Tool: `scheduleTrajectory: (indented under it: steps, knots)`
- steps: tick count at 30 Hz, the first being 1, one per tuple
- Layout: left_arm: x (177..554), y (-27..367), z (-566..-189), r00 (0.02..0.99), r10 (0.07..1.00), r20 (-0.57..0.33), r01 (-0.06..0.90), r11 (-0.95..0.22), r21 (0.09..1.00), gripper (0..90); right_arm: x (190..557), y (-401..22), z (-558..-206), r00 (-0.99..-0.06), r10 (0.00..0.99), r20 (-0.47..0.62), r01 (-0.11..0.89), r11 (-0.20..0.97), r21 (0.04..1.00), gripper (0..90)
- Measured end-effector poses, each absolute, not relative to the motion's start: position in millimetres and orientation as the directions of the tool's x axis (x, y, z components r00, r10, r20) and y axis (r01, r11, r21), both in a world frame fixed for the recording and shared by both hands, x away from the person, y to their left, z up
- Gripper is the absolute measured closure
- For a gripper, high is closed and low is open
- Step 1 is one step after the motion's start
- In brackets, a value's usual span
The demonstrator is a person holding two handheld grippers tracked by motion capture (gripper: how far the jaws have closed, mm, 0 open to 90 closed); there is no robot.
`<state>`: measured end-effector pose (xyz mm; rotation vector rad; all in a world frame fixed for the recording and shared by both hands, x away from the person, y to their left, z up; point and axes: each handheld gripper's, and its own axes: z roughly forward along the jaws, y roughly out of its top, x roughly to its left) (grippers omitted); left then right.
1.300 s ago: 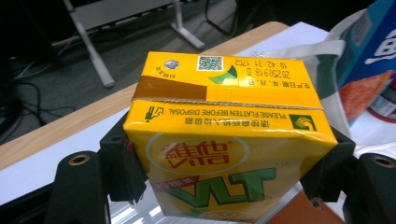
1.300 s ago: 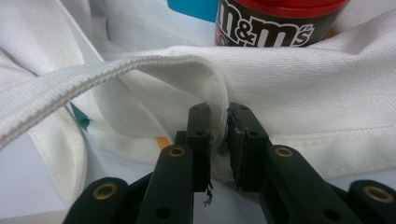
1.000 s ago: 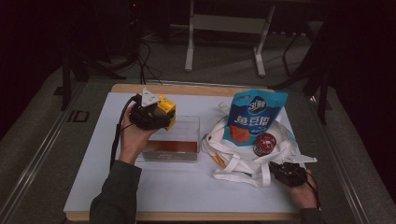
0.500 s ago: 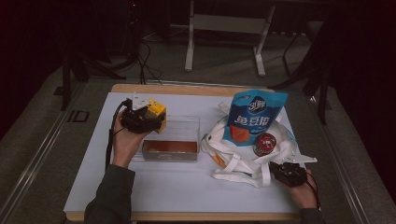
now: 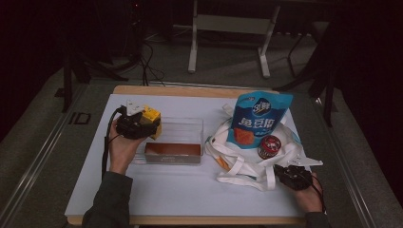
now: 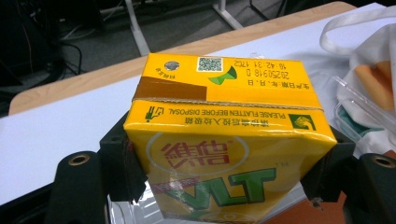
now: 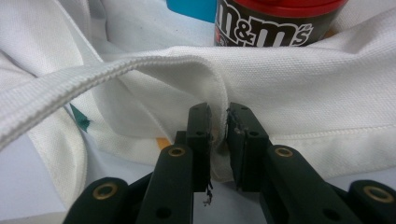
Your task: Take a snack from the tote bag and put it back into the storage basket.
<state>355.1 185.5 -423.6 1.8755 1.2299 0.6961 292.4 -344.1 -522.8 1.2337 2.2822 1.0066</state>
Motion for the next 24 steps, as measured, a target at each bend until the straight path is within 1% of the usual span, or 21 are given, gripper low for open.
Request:
scheduleTrajectory:
  steps: [13,24]
  knots:
    - [357.6,197.9,-440.2,0.328,0.945,0.011,0.537,-0.196,0.821,29.0,292.2,-343.9,-522.9,-0.554,0.832,0.022,0.577,0.365,0.730,78.8]
    - [357.6,198.3,-456.8,0.327,0.945,0.024,0.563,-0.216,0.798,28.9,292.0,-343.7,-523.1,-0.552,0.834,0.021,0.577,0.363,0.732,78.8]
